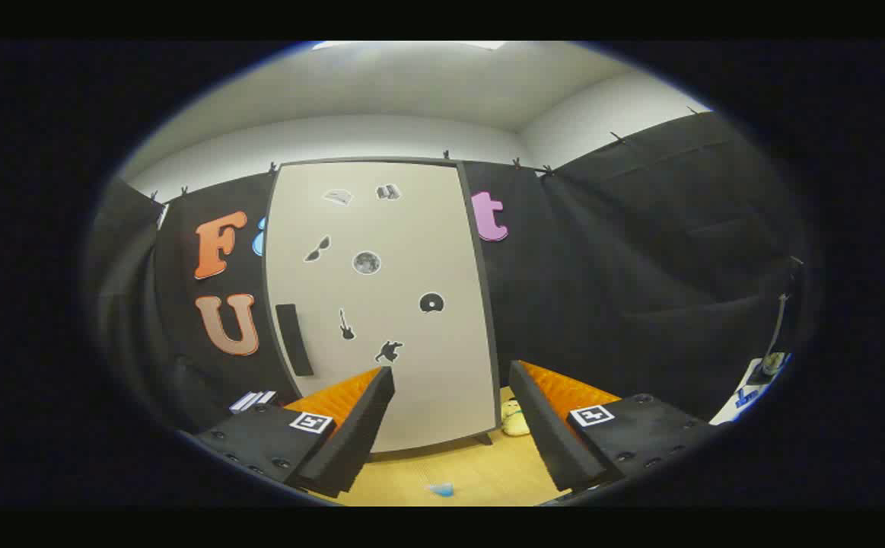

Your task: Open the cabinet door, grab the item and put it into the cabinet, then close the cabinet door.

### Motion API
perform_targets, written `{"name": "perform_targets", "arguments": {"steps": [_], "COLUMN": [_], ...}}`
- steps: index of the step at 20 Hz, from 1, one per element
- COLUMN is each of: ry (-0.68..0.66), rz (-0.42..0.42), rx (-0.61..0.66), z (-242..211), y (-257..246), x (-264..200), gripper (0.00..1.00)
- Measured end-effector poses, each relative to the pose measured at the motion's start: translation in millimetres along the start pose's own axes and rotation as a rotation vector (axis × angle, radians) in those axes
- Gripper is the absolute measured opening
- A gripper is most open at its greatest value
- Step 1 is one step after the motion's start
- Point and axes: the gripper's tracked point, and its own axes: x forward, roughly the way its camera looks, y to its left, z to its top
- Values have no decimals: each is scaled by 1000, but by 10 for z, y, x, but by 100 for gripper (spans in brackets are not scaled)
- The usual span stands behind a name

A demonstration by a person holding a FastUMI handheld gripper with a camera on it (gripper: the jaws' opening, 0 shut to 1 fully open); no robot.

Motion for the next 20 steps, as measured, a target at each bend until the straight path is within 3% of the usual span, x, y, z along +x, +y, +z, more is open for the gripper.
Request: {"name": "perform_targets", "arguments": {"steps": [20], "ry": [50], "rz": [-7], "rx": [-10], "z": [-163], "y": [30], "x": [-57], "gripper": [98]}}
